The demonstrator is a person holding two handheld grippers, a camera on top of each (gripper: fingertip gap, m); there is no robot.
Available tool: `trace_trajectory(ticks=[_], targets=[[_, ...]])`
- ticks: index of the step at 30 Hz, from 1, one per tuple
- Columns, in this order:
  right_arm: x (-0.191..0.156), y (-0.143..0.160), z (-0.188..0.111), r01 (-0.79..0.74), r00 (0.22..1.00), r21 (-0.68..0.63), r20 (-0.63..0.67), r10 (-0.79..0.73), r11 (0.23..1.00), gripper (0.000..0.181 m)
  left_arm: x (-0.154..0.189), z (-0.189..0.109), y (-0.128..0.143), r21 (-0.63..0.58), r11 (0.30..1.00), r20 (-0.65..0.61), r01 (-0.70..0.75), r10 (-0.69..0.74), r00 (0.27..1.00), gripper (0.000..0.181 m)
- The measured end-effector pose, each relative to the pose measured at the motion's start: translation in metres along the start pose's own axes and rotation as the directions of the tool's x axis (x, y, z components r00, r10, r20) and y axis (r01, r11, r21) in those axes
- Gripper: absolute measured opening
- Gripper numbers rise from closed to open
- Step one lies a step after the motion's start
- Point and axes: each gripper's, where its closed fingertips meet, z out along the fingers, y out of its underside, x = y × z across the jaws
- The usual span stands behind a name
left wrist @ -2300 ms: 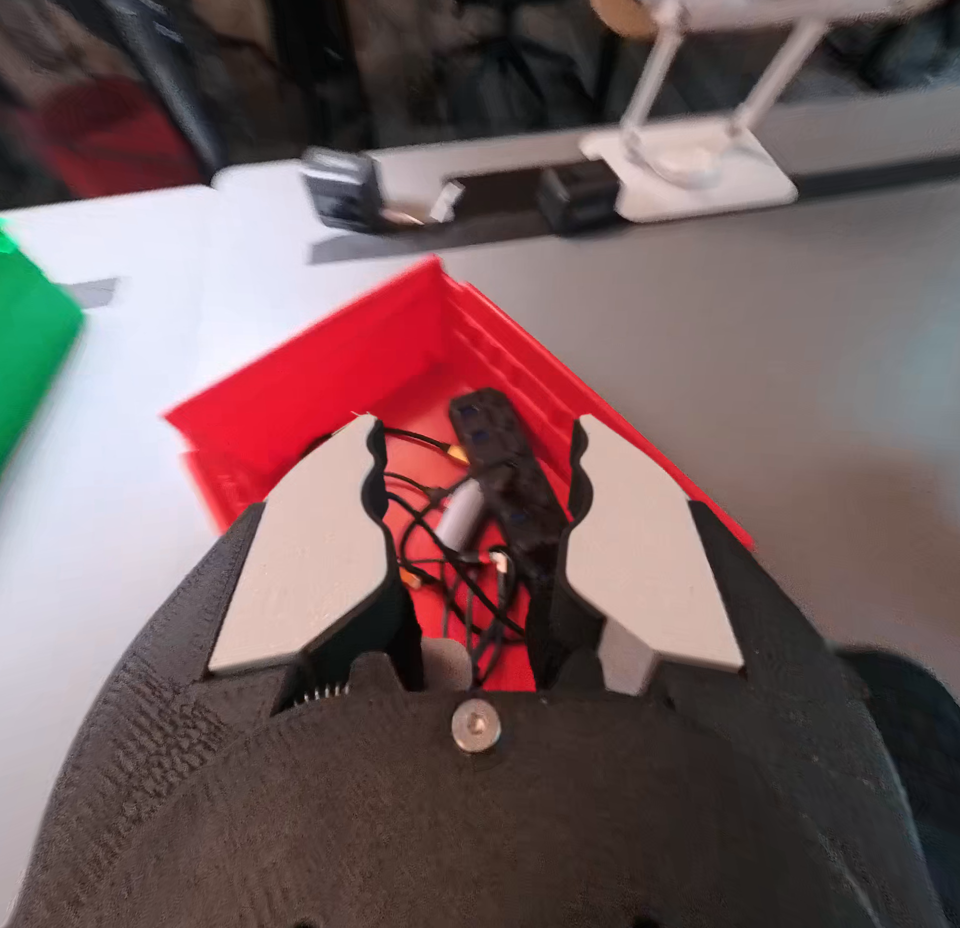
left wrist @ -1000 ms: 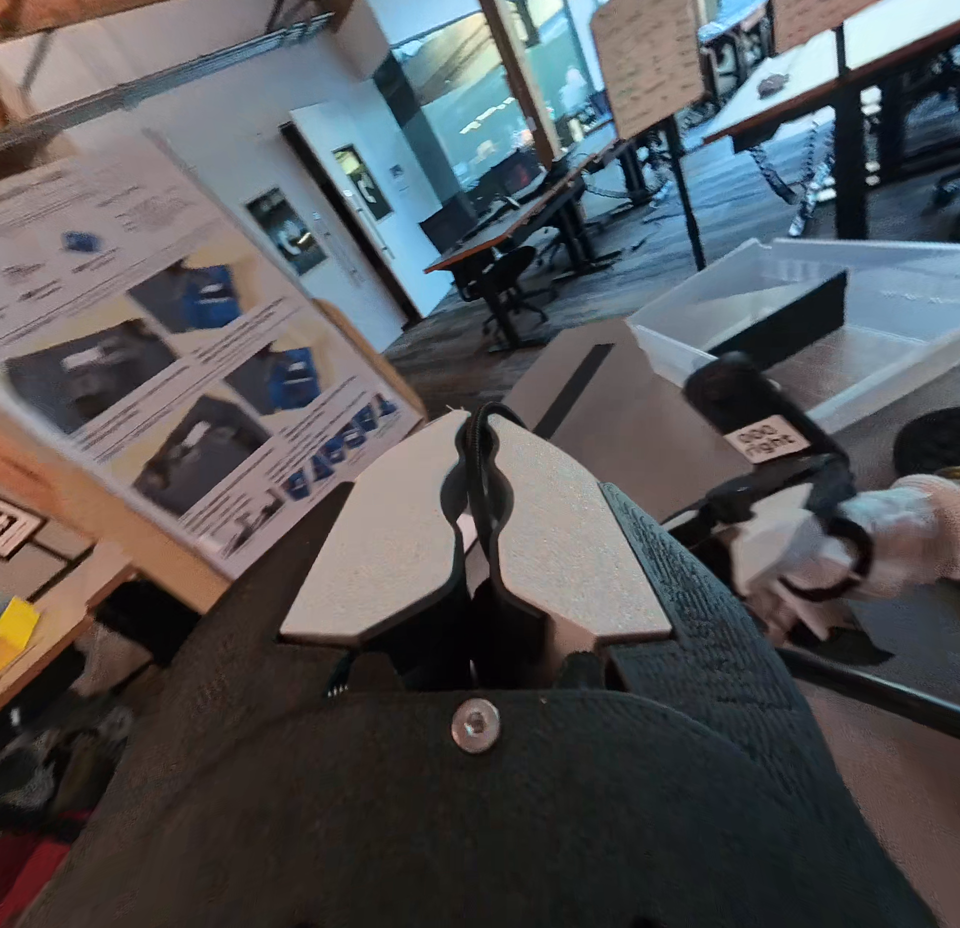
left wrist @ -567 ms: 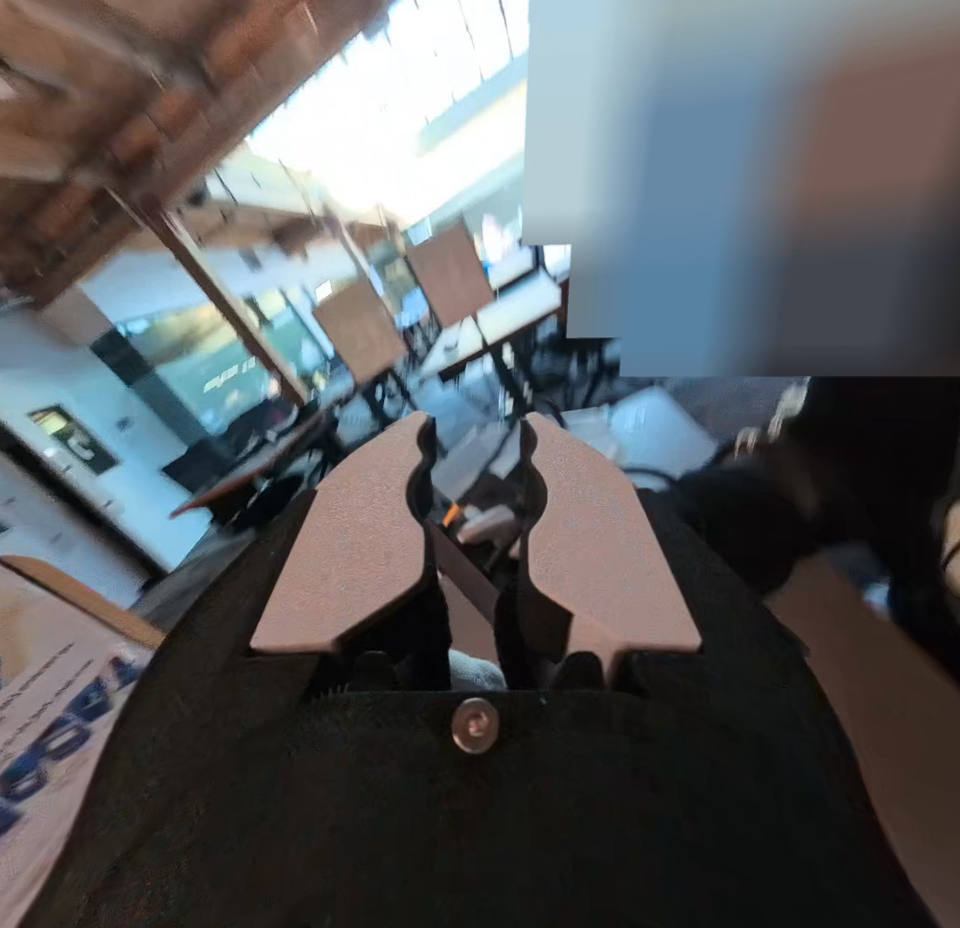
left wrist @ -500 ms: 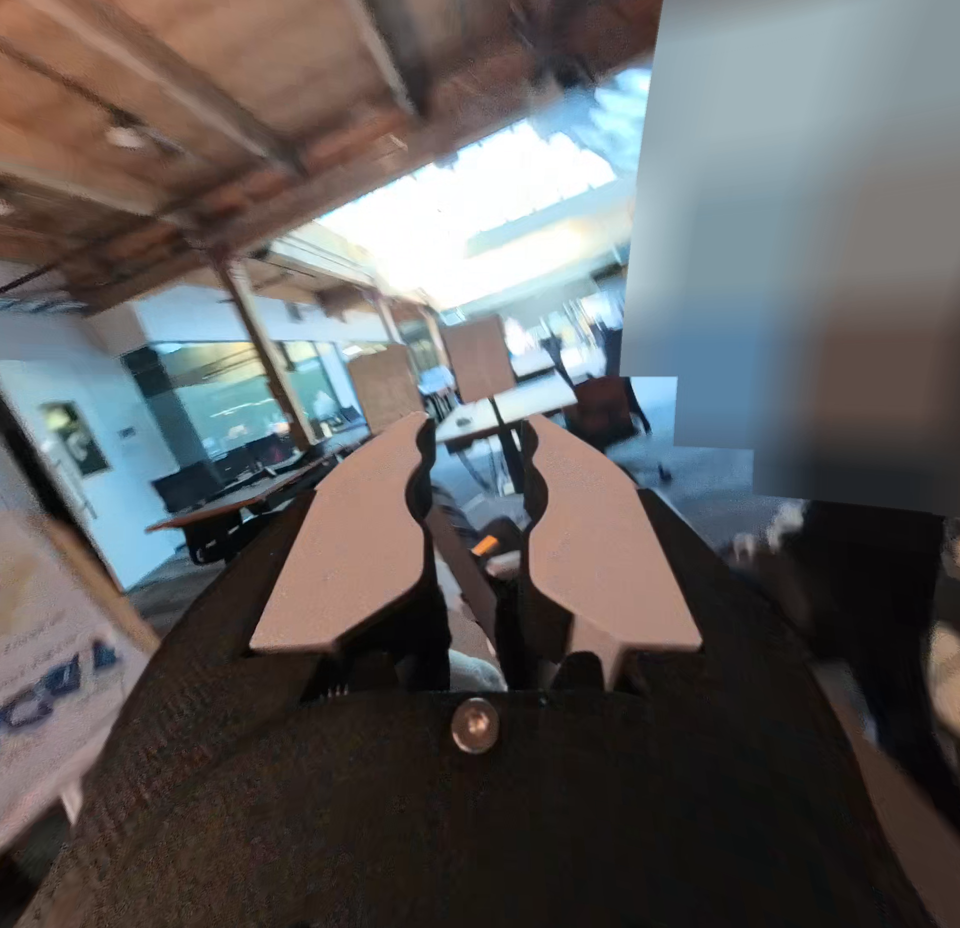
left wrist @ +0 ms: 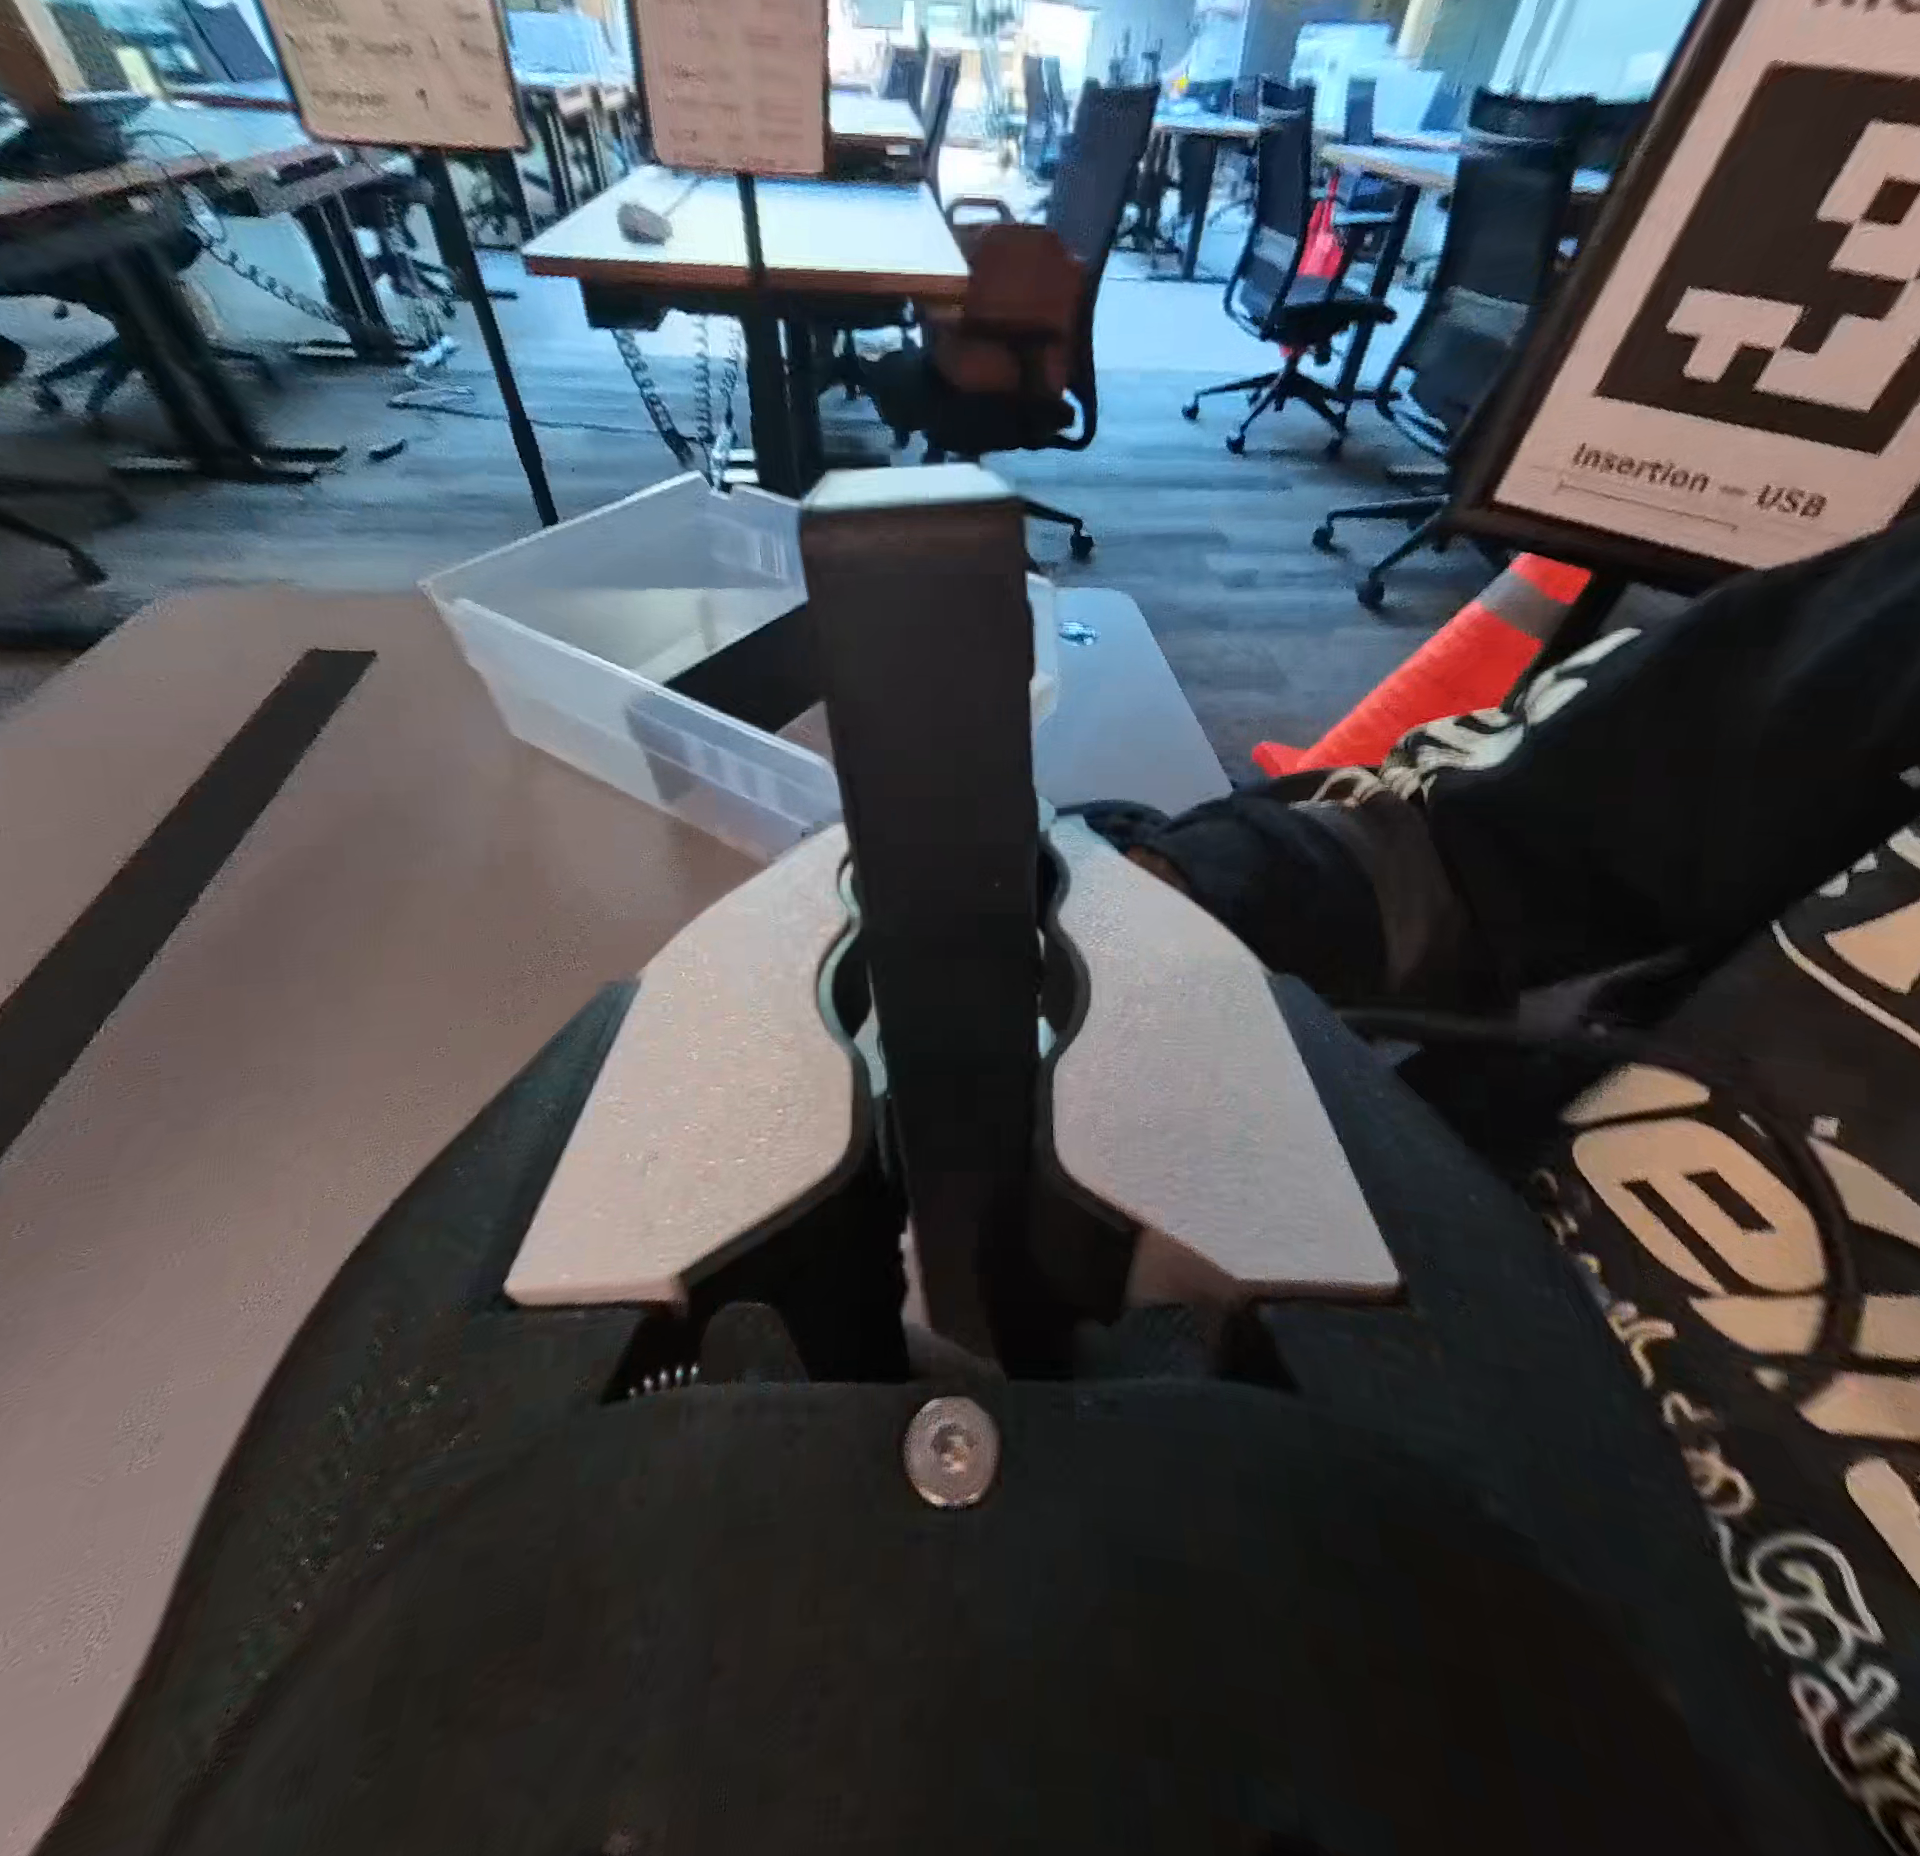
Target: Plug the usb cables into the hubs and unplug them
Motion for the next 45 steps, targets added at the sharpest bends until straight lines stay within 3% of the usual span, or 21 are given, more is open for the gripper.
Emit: trace_trajectory(ticks=[2,4,5,7,9,11,14,18,22,25,27,34,36,39,42,45], targets=[[0.01,-0.01,-0.003,0.066,0.994,0.048,-0.093,-0.061,0.997,0.028,-0.009,-0.003,-0.004,0.02,1.0,0.061,-0.011,0.01,0.998,0.027],[0.029,-0.022,-0.011,0.167,0.952,0.093,-0.276,-0.136,0.982,0.036,-0.028,-0.014,-0.015,0.079,0.996,0.214,-0.05,0.032,0.976,0.027],[0.039,-0.029,-0.02,0.256,0.897,0.093,-0.395,-0.201,0.962,0.04,-0.037,-0.022,-0.02,0.111,0.992,0.294,-0.066,0.03,0.955,0.027],[0.057,-0.04,-0.042,0.456,0.681,-0.049,-0.623,-0.384,0.888,0.041,-0.057,-0.039,-0.025,0.128,0.986,0.455,-0.108,0.039,0.889,0.027],[0.05,-0.044,-0.041,0.615,0.488,-0.25,-0.623,-0.611,0.747,0.042,-0.07,-0.05,-0.027,0.141,0.978,0.562,-0.151,0.046,0.826,0.027],[0.032,-0.039,-0.023,0.693,0.425,-0.312,-0.551,-0.718,0.65,0.04,-0.074,-0.05,-0.027,0.165,0.974,0.592,-0.158,0.03,0.805,0.027],[0.024,-0.022,-0.007,0.662,0.478,-0.335,-0.501,-0.721,0.671,0.035,-0.075,-0.041,-0.023,0.173,0.971,0.606,-0.166,0.028,0.795,0.027],[0.031,-0.032,-0.019,0.559,0.574,-0.221,-0.592,-0.566,0.799,0.037,-0.073,-0.032,-0.022,0.204,0.961,0.615,-0.185,0.021,0.788,0.027],[0.03,-0.028,-0.018,0.472,0.683,-0.158,-0.556,-0.473,0.867,0.025,-0.072,-0.025,-0.019,0.187,0.961,0.621,-0.202,0.044,0.783,0.027],[0.027,-0.034,-0.02,0.392,0.765,-0.052,-0.537,-0.356,0.919,0.027,-0.073,-0.025,-0.017,0.174,0.959,0.635,-0.223,0.064,0.77,0.027],[0.03,-0.03,-0.019,0.303,0.804,-0.049,-0.523,-0.283,0.952,0.024,-0.076,-0.025,-0.014,0.165,0.961,0.646,-0.222,0.065,0.761,0.027],[0.036,-0.026,-0.022,0.353,0.712,-0.182,-0.584,-0.39,0.918,0.014,-0.081,-0.022,-0.006,0.143,0.971,0.634,-0.194,0.06,0.771,0.027],[0.033,-0.029,-0.022,0.425,0.645,-0.254,-0.589,-0.487,0.869,0.014,-0.084,-0.027,-0.007,0.149,0.969,0.662,-0.197,0.05,0.747,0.027],[0.008,-0.043,-0.015,0.6,0.51,-0.327,-0.547,-0.664,0.73,0.014,-0.106,-0.069,-0.008,0.109,0.96,0.797,-0.257,0.07,0.6,0.027],[-0.006,-0.046,-0.005,0.647,0.508,-0.314,-0.503,-0.7,0.695,0.014,-0.113,-0.106,-0.015,0.262,0.938,0.773,-0.226,-0.064,0.632,0.027],[0.004,-0.043,-0.011,0.63,0.514,-0.345,-0.486,-0.707,0.696,0.014,-0.113,-0.133,-0.024,0.27,0.927,0.797,-0.259,-0.065,0.6,0.027]])
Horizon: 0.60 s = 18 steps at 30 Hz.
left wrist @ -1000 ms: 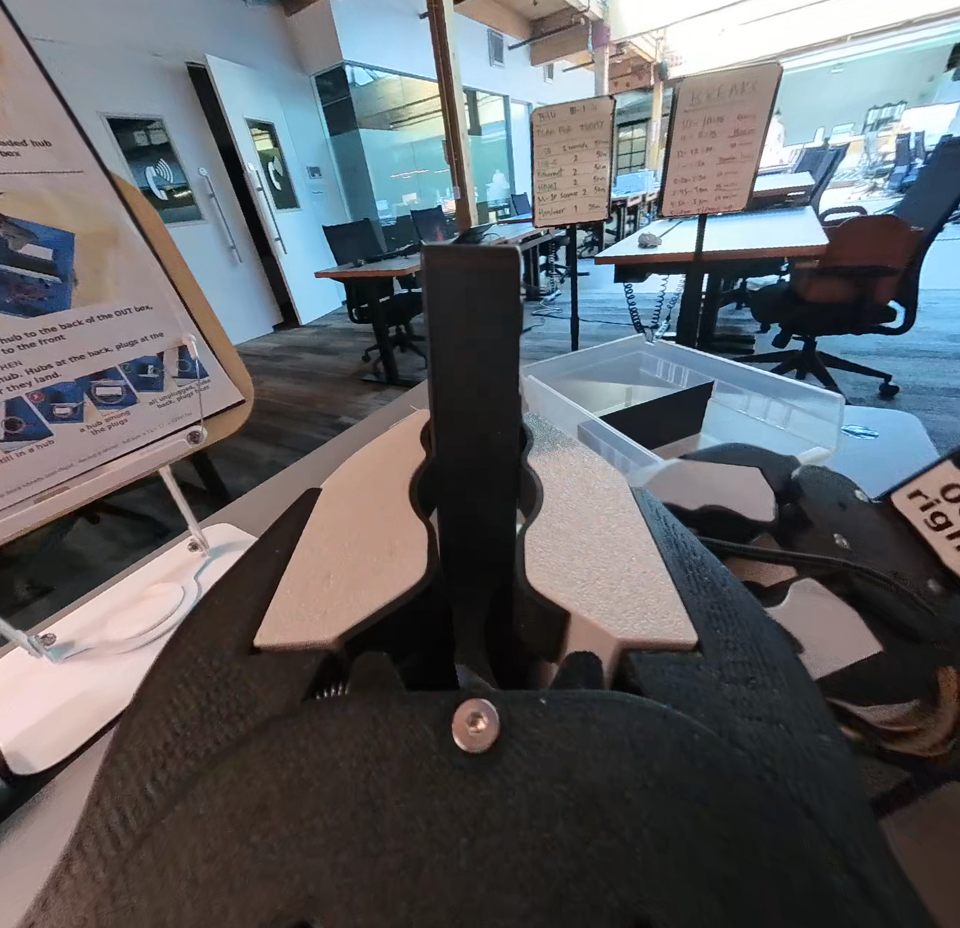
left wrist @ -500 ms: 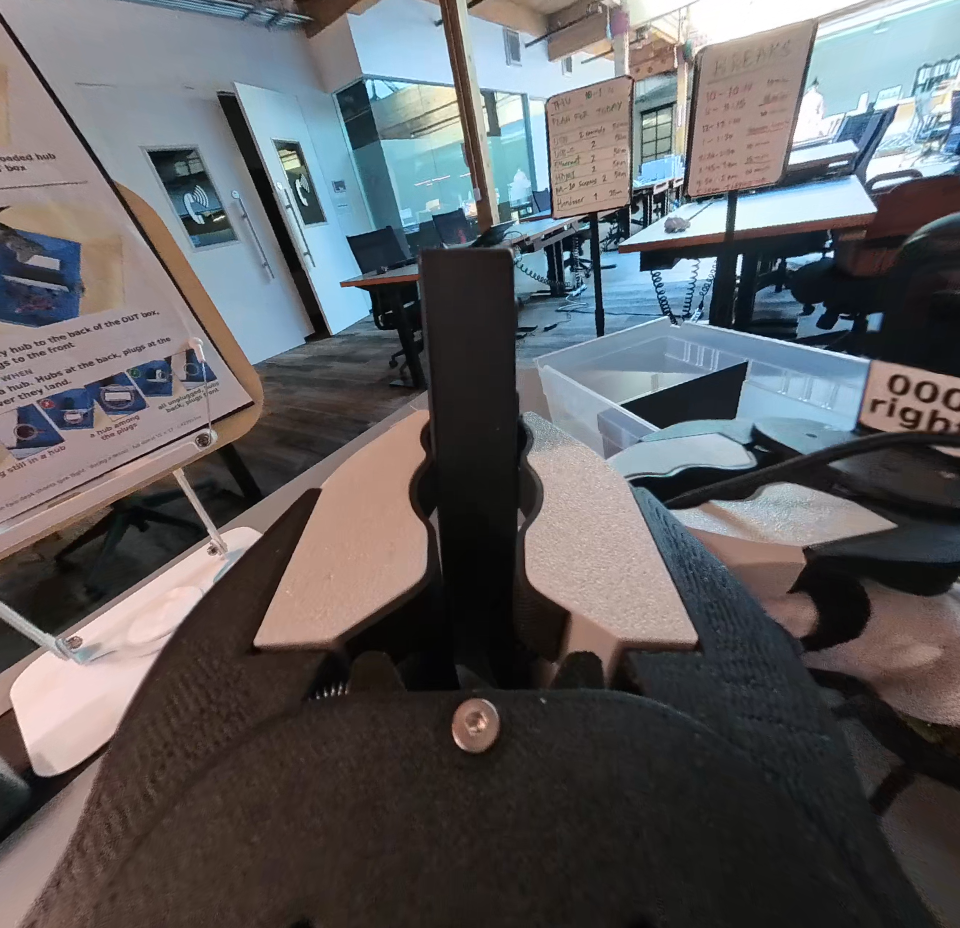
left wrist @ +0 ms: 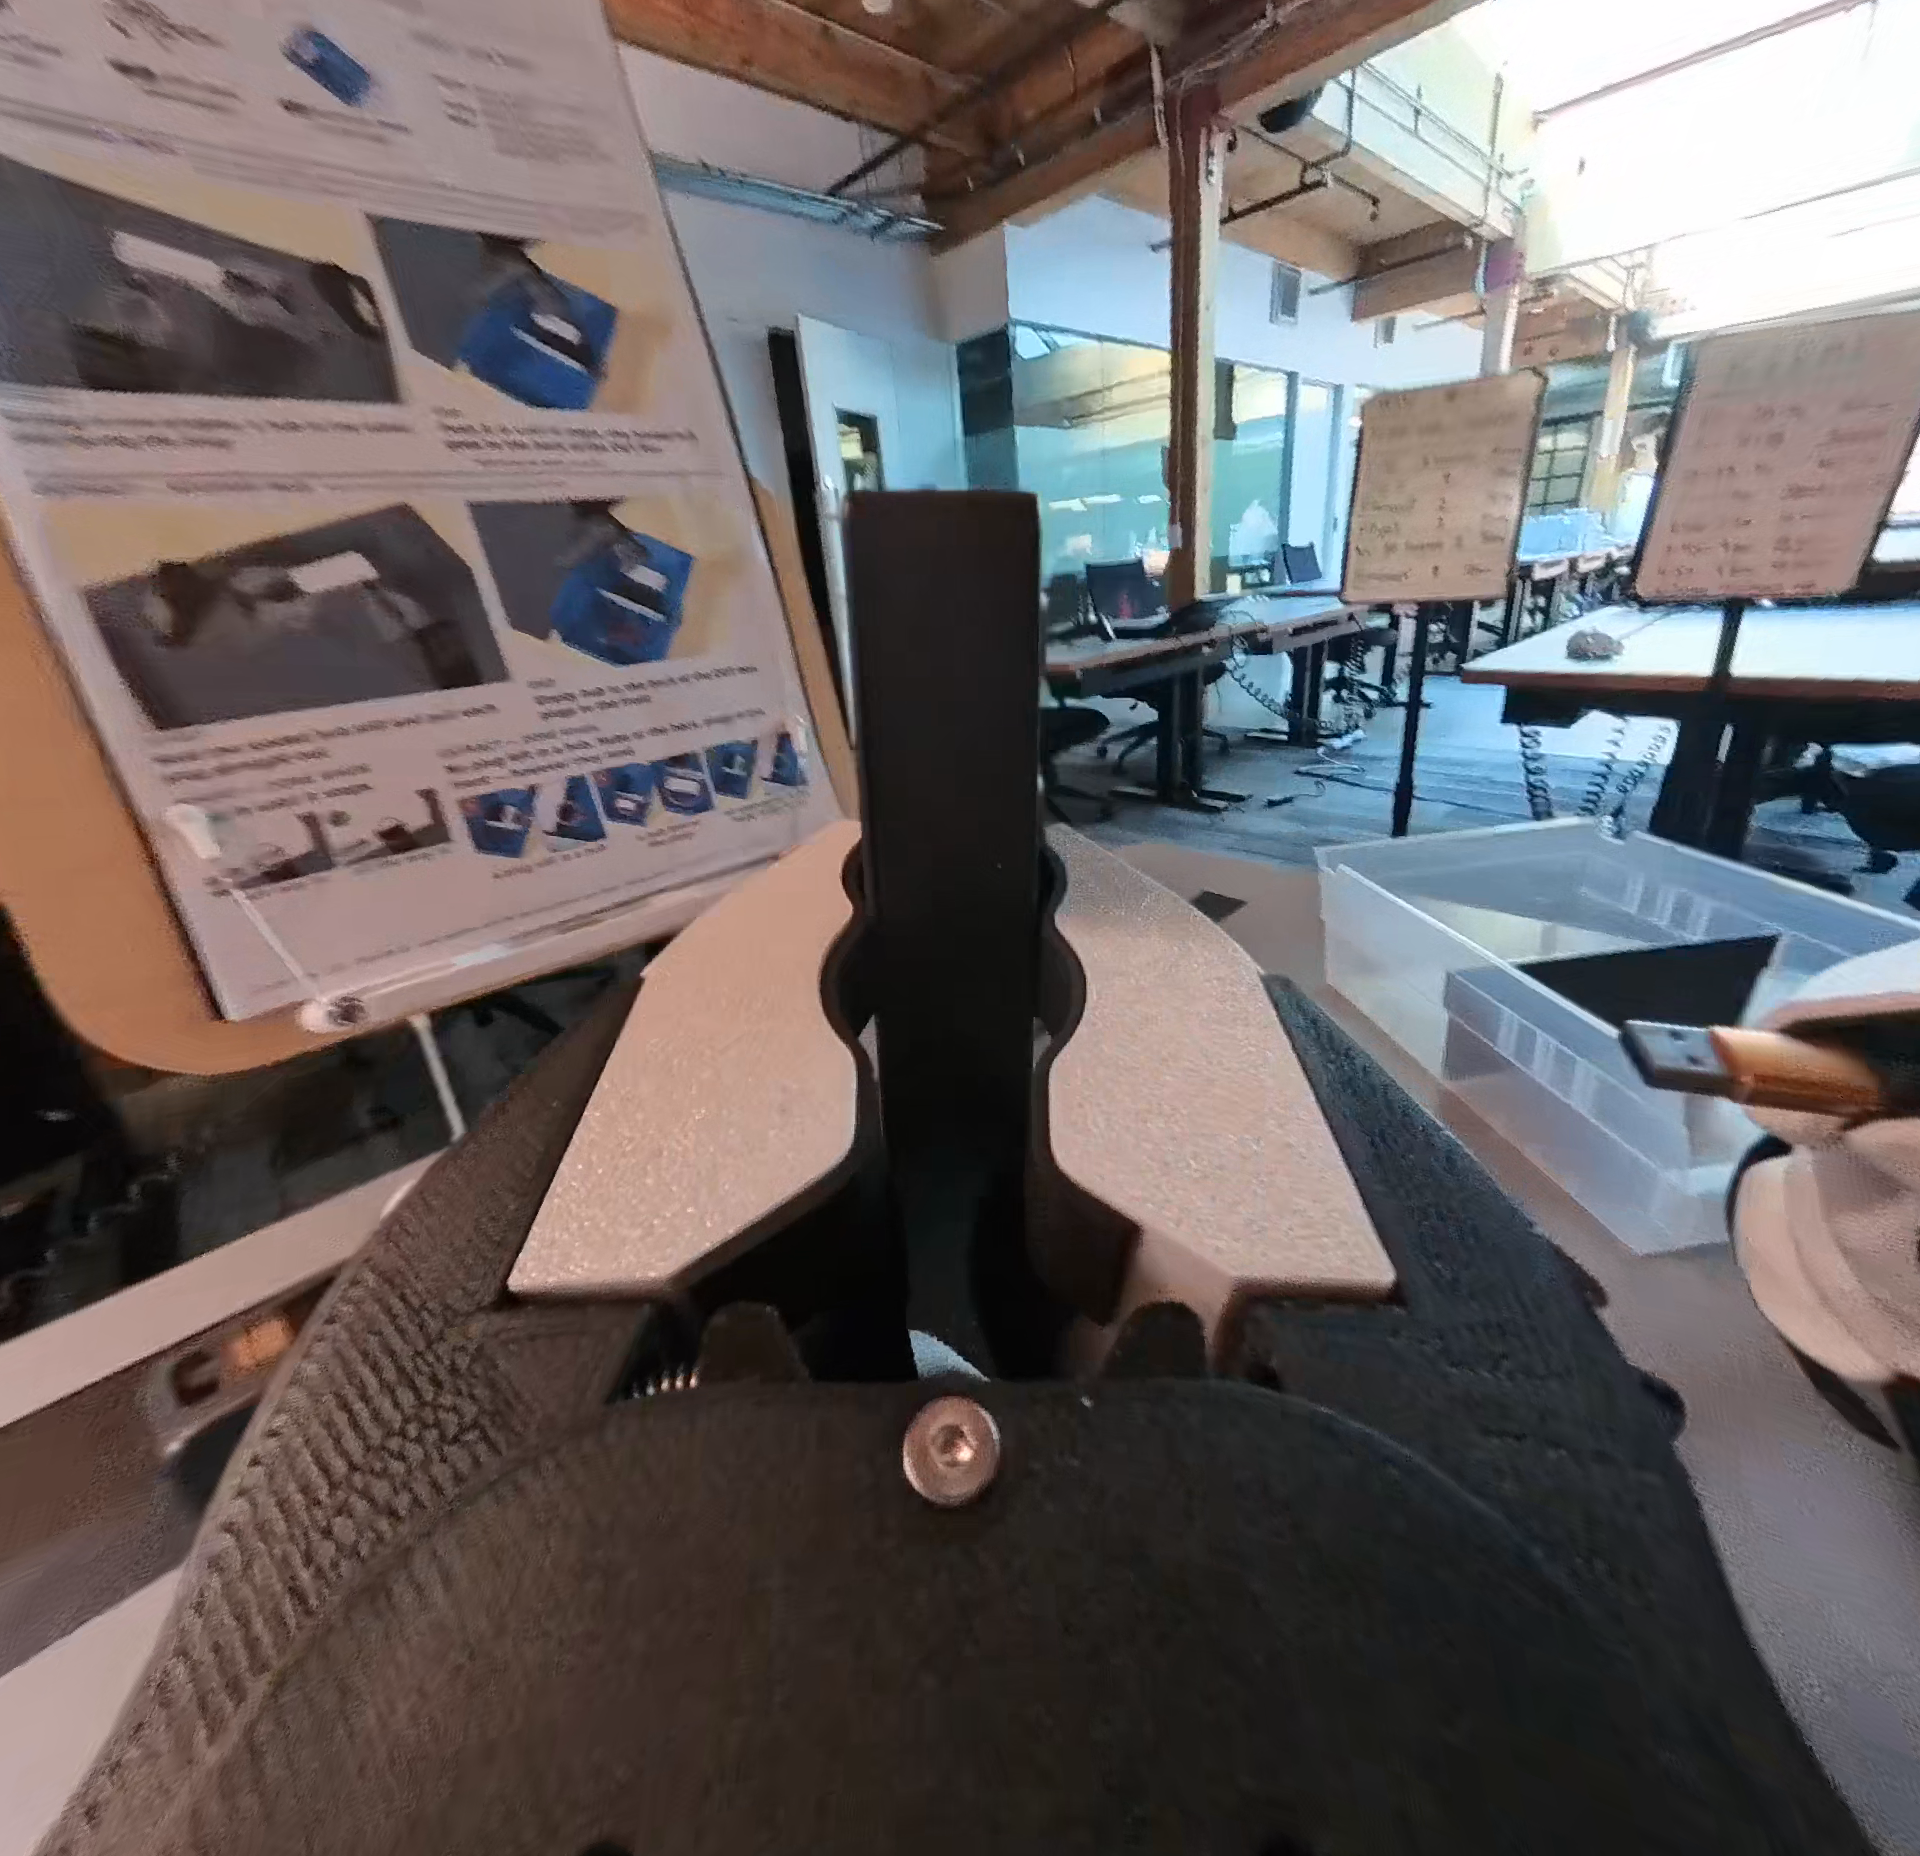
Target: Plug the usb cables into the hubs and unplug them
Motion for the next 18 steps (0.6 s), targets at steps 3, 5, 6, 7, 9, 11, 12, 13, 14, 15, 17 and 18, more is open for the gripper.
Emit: trace_trajectory(ticks=[3,5,6,7,9,11,12,13,14,15,17,18], targets=[[0.02,0.009,-0.003,-0.058,0.998,-0.036,-0.019,0.058,0.998,0.014,-0.017,-0.014,-0.022,0.053,0.998,0.024,0.016,-0.017,1.0,0.027],[0.042,0.012,-0.009,-0.078,0.994,-0.072,-0.076,0.073,0.994,0.014,-0.028,-0.027,-0.039,0.087,0.996,0.042,0.024,-0.028,0.999,0.027],[0.058,0.014,-0.015,-0.069,0.99,-0.106,-0.132,0.055,0.992,0.014,-0.033,-0.034,-0.048,0.107,0.994,0.05,0.023,-0.029,0.998,0.027],[0.077,0.014,-0.023,-0.044,0.979,-0.142,-0.205,0.014,0.989,0.014,-0.038,-0.041,-0.058,0.129,0.991,0.057,0.022,-0.03,0.998,0.027],[0.128,0.007,-0.055,0.037,0.901,-0.237,-0.412,-0.135,0.971,0.014,-0.046,-0.057,-0.077,0.178,0.984,0.072,0.019,-0.032,0.997,0.027],[0.179,-0.017,-0.108,0.165,0.696,-0.356,-0.618,-0.364,0.92,0.015,-0.051,-0.071,-0.093,0.224,0.974,0.08,0.02,-0.039,0.996,0.027],[0.197,-0.031,-0.137,0.228,0.552,-0.444,-0.675,-0.49,0.867,0.015,-0.053,-0.076,-0.099,0.241,0.97,0.081,0.021,-0.042,0.996,0.027],[0.211,-0.041,-0.165,0.267,0.404,-0.545,-0.685,-0.606,0.795,0.015,-0.054,-0.081,-0.103,0.253,0.967,0.084,0.022,-0.045,0.995,0.027],[0.219,-0.046,-0.186,0.283,0.286,-0.645,-0.65,-0.704,0.71,0.015,-0.055,-0.084,-0.106,0.261,0.965,0.087,0.022,-0.046,0.995,0.027],[0.225,-0.044,-0.2,0.28,0.216,-0.727,-0.589,-0.779,0.627,0.015,-0.056,-0.085,-0.108,0.266,0.964,0.087,0.021,-0.046,0.995,0.027],[0.235,-0.02,-0.211,0.238,0.214,-0.839,-0.446,-0.869,0.489,0.015,-0.056,-0.085,-0.107,0.261,0.965,0.082,0.023,-0.046,0.996,0.027],[0.24,0.001,-0.213,0.186,0.273,-0.884,-0.372,-0.887,0.428,0.015,-0.055,-0.083,-0.105,0.254,0.967,0.078,0.024,-0.046,0.996,0.027]])
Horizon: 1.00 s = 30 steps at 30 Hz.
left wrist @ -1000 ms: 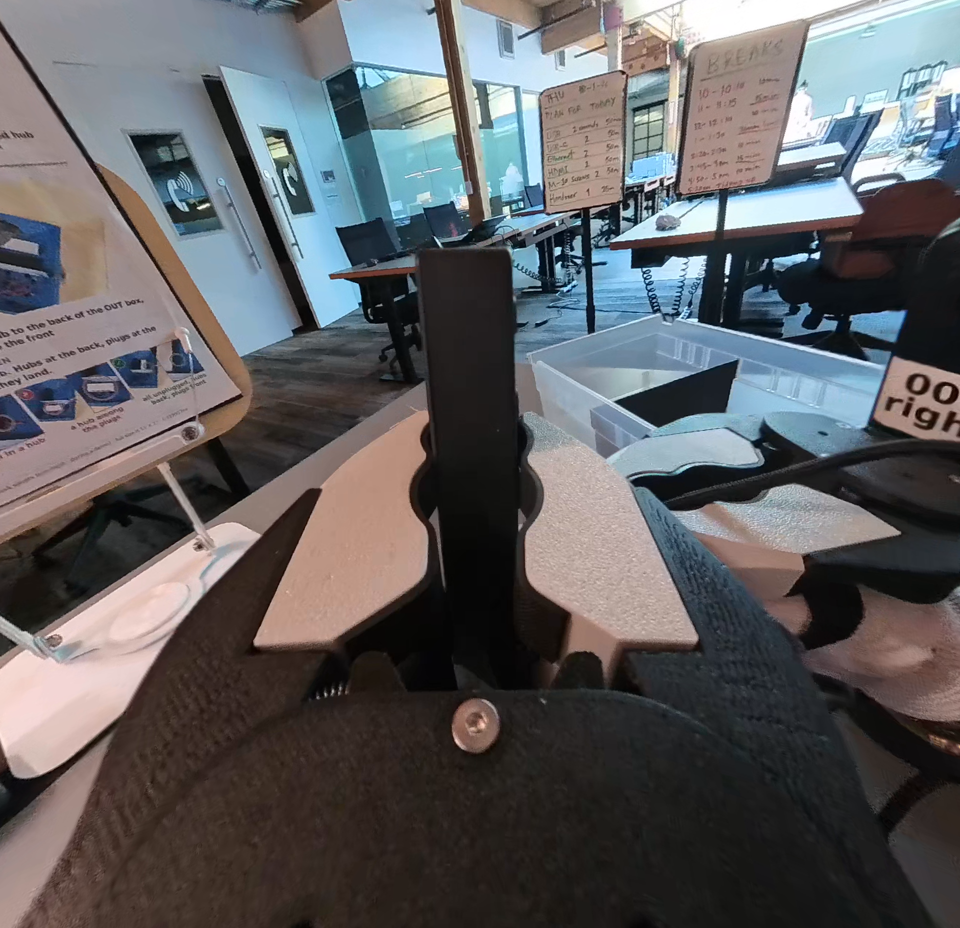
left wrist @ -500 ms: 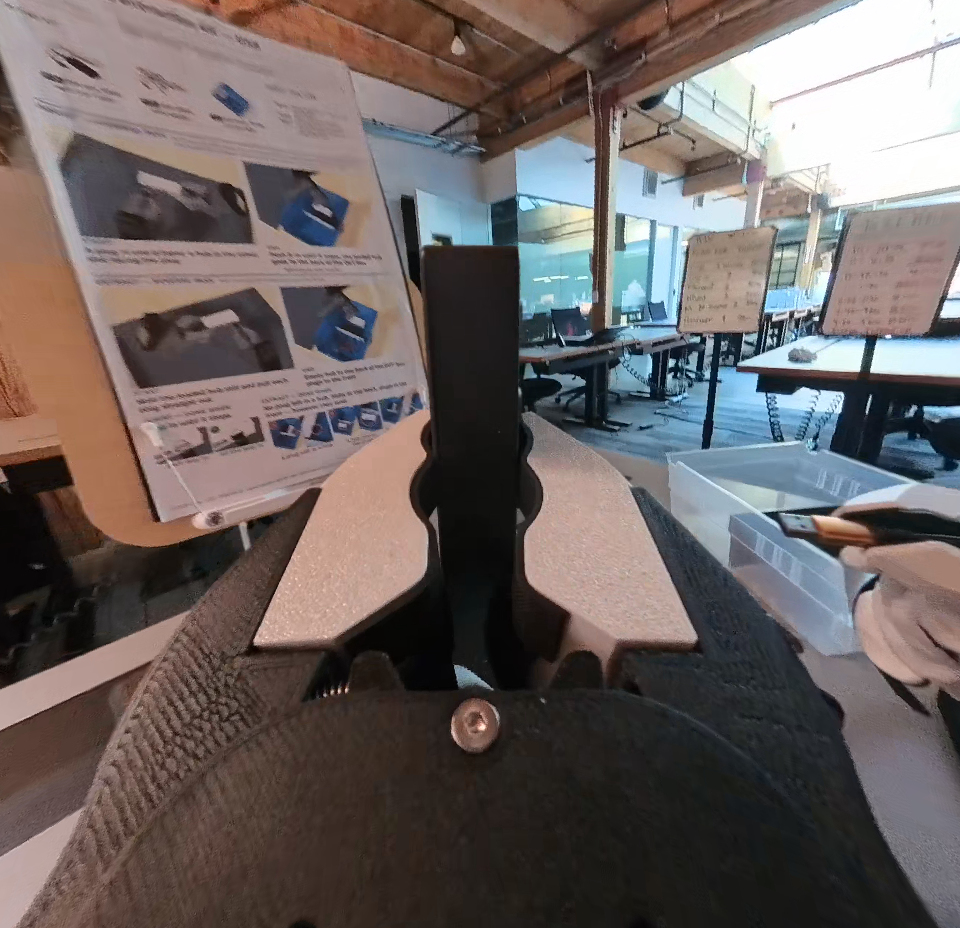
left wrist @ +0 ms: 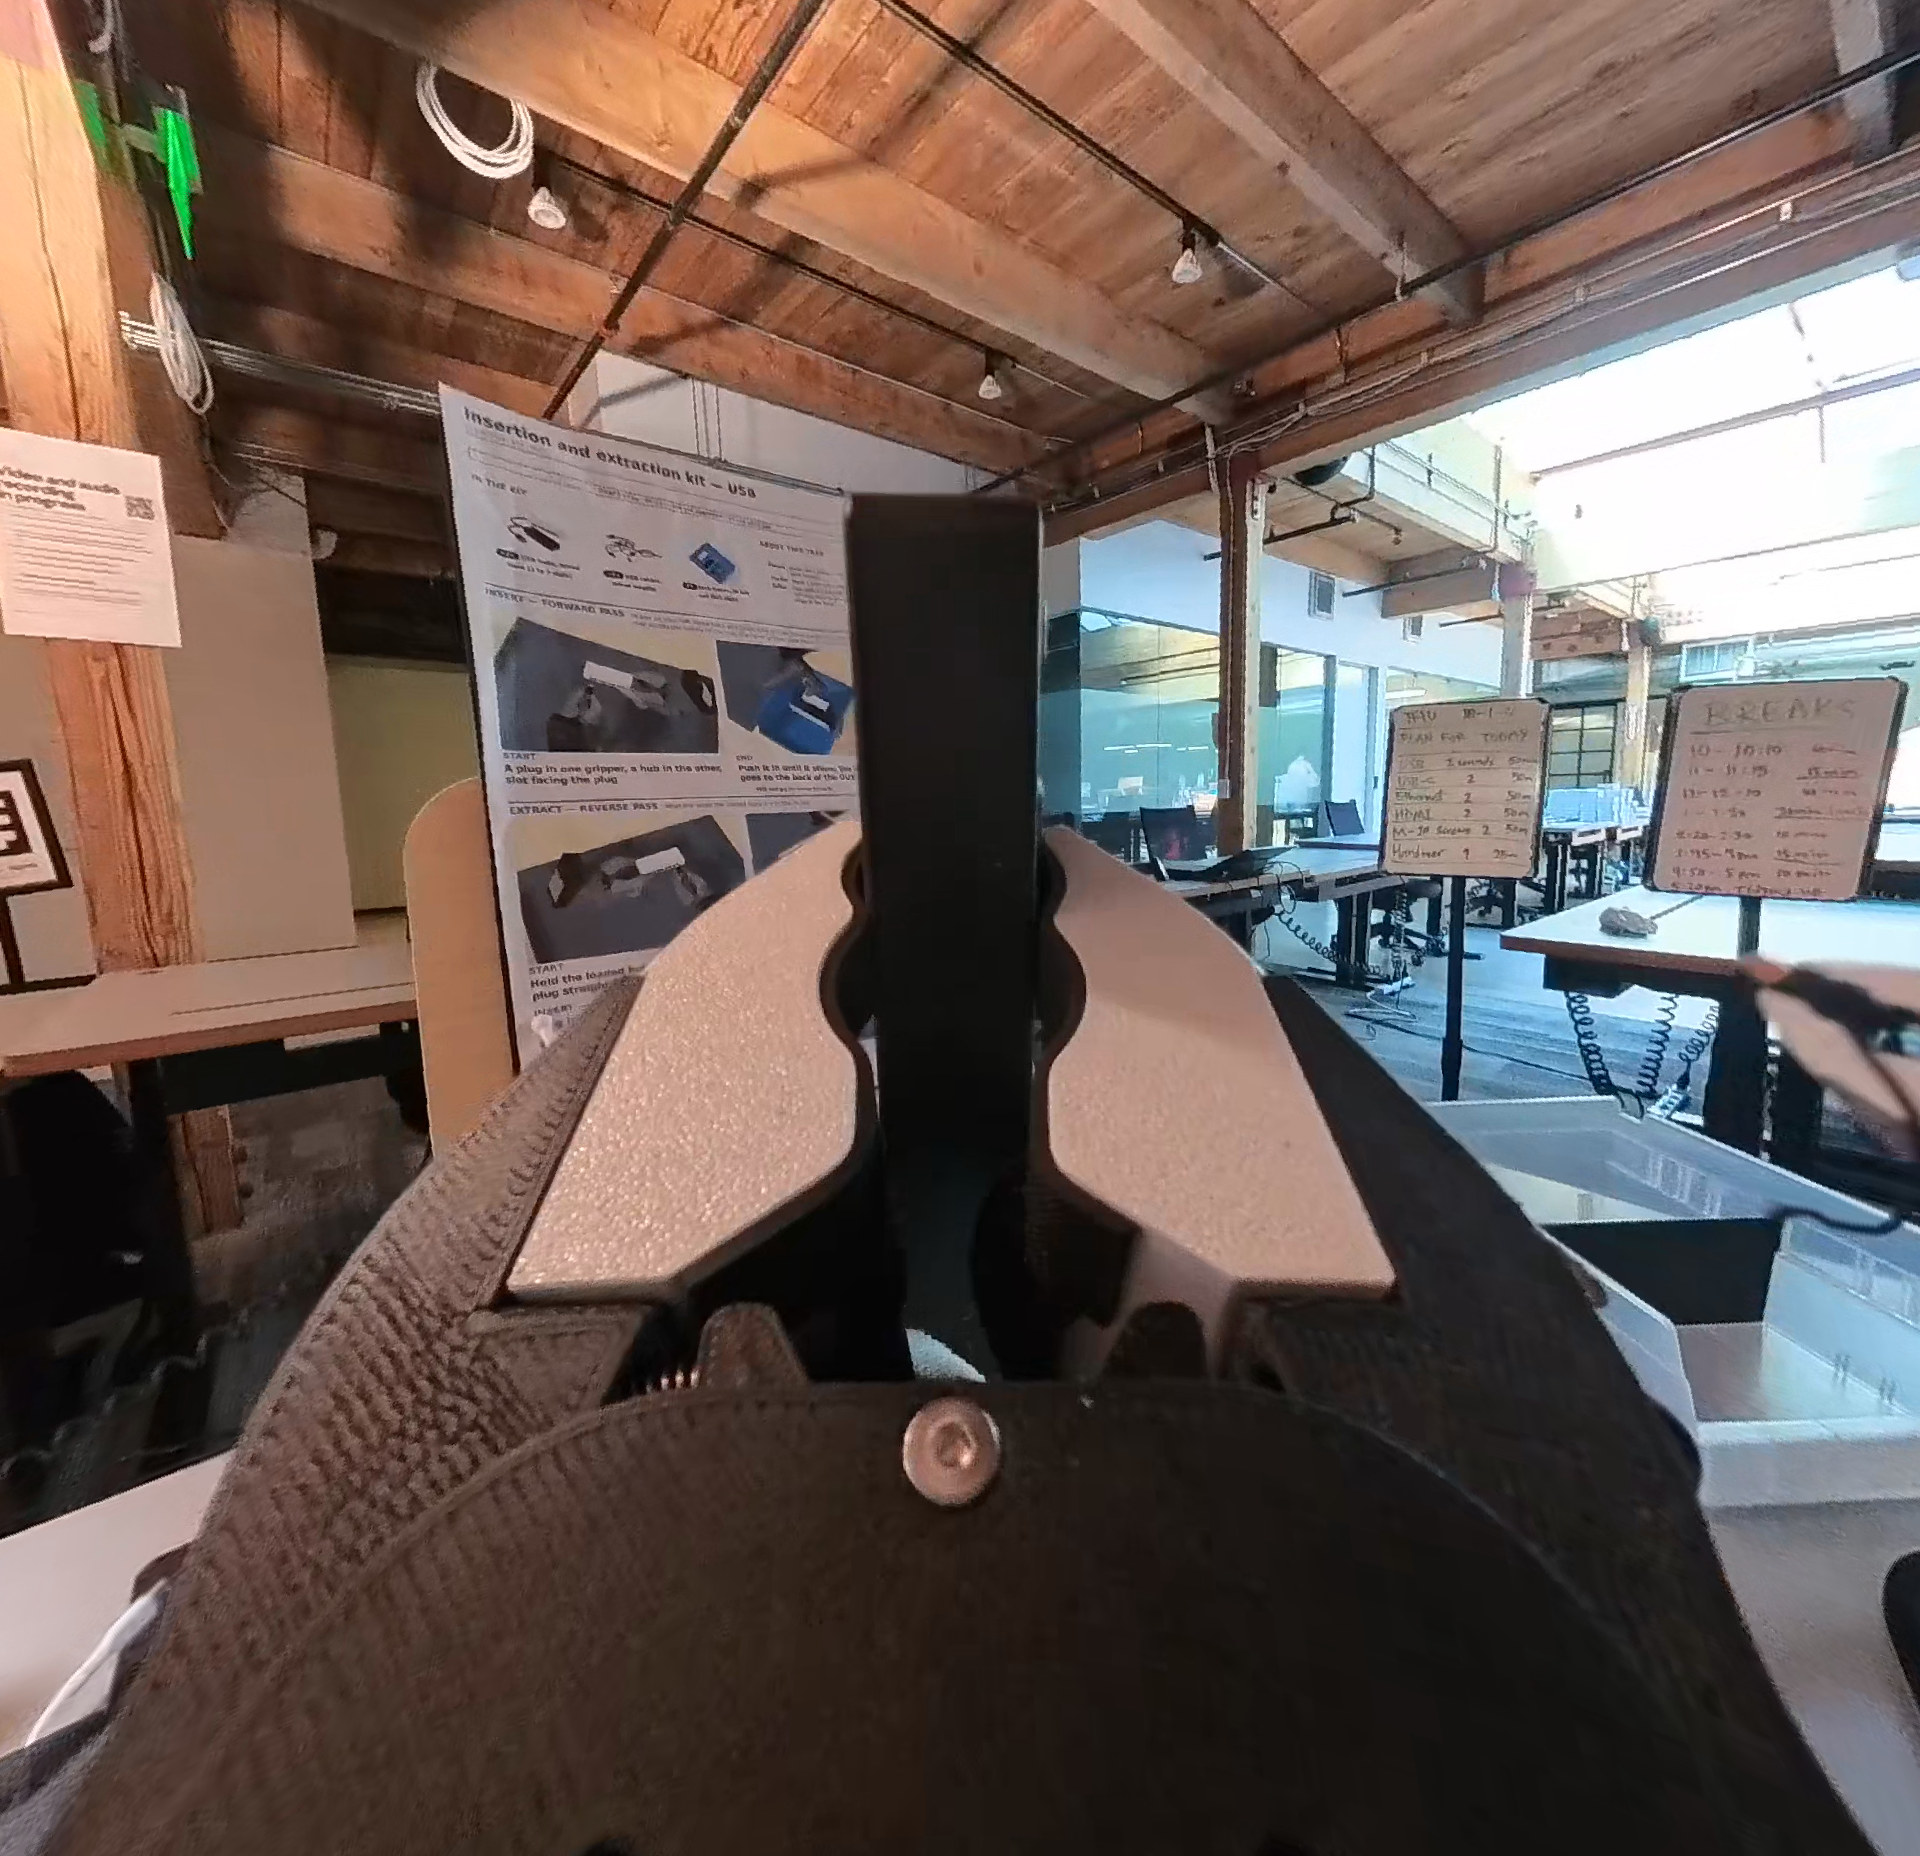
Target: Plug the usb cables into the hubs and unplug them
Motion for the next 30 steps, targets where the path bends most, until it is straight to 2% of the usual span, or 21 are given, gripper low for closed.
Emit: trace_trajectory(ticks=[2,3,5,6,7,9,11,12,14,16,18,19,21,22,23,24,26,27,28,29,30], targets=[[-0.045,0.027,0.01,0.096,0.967,-0.171,0.251,-0.05,0.981,0.015,0.001,0.003,0.005,-0.016,1.0,-0.003,0.001,-0.001,1.0,0.027],[-0.071,0.043,0.008,0.132,0.918,-0.255,0.397,-0.02,0.958,0.015,0.002,0.004,0.008,-0.025,1.0,-0.008,0.0,0.0,1.0,0.027],[-0.119,0.075,-0.012,0.198,0.771,-0.435,0.622,0.134,0.878,0.016,0.004,0.005,0.011,-0.039,0.999,-0.02,-0.006,0.005,1.0,0.027],[-0.136,0.089,-0.026,0.243,0.699,-0.501,0.685,0.208,0.831,0.015,0.005,0.006,0.011,-0.042,0.999,-0.023,-0.009,0.008,1.0,0.027],[-0.149,0.101,-0.039,0.288,0.635,-0.558,0.719,0.281,0.778,0.016,0.005,0.006,0.012,-0.045,0.999,-0.025,-0.01,0.009,1.0,0.027],[-0.165,0.119,-0.06,0.345,0.563,-0.657,0.716,0.412,0.67,0.016,0.005,0.006,0.012,-0.049,0.999,-0.027,-0.01,0.009,1.0,0.027],[-0.178,0.123,-0.073,0.335,0.491,-0.713,0.69,0.531,0.616,0.019,0.005,0.006,0.013,-0.052,0.999,-0.029,-0.009,0.007,1.0,0.027],[-0.181,0.125,-0.075,0.322,0.478,-0.738,0.667,0.571,0.593,0.024,0.005,0.006,0.013,-0.052,0.999,-0.029,-0.009,0.007,1.0,0.027],[-0.178,0.126,-0.069,0.266,0.511,-0.776,0.617,0.599,0.572,0.029,0.004,0.006,0.012,-0.055,0.998,-0.03,-0.008,0.007,1.0,0.027],[-0.167,0.12,-0.051,0.147,0.565,-0.787,0.564,0.603,0.599,0.031,0.003,0.005,0.012,-0.053,0.999,-0.028,-0.003,0.002,1.0,0.027],[-0.15,0.098,-0.023,-0.069,0.612,-0.733,0.505,0.609,0.677,0.031,0.003,0.005,0.011,-0.048,0.999,-0.032,0.012,-0.013,0.999,0.027],[-0.137,0.081,-0.007,-0.202,0.64,-0.662,0.469,0.609,0.721,0.031,0.003,0.005,0.011,-0.047,0.999,-0.037,0.023,-0.024,0.999,0.027],[-0.105,0.032,0.014,-0.488,0.646,-0.396,0.436,0.627,0.778,0.035,0.005,0.006,0.012,-0.047,0.998,-0.048,0.043,-0.045,0.998,0.027],[-0.089,-0.001,0.014,-0.627,0.61,-0.221,0.457,0.648,0.747,0.042,0.006,0.007,0.013,-0.049,0.998,-0.053,0.048,-0.05,0.997,0.027],[-0.074,-0.033,0.008,-0.752,0.549,-0.062,0.492,0.675,0.657,0.047,0.009,0.008,0.015,-0.054,0.997,-0.058,0.046,-0.049,0.997,0.027],[-0.061,-0.06,-0.003,-0.848,0.465,0.048,0.545,0.698,0.528,0.044,0.011,0.01,0.017,-0.061,0.997,-0.062,0.04,-0.044,0.997,0.027],[-0.051,-0.107,-0.032,-0.958,0.271,0.12,0.684,0.678,0.262,0.043,0.019,0.015,0.023,-0.083,0.996,-0.073,0.017,-0.023,0.997,0.027],[-0.054,-0.127,-0.047,-0.98,0.193,0.112,0.75,0.633,0.166,0.042,0.023,0.017,0.028,-0.096,0.995,-0.078,0.0,-0.008,0.997,0.027],[-0.061,-0.147,-0.062,-0.991,0.13,0.085,0.807,0.576,0.106,0.043,0.028,0.021,0.033,-0.111,0.994,-0.081,-0.022,0.013,0.997,0.027],[-0.074,-0.167,-0.079,-0.995,0.082,0.046,0.859,0.505,0.084,0.044,0.034,0.024,0.039,-0.127,0.991,-0.084,-0.049,0.038,0.996,0.027],[-0.091,-0.186,-0.096,-0.995,0.036,-0.005,0.903,0.427,0.095,0.046,0.04,0.028,0.046,-0.147,0.986,-0.091,-0.079,0.066,0.994,0.027]])
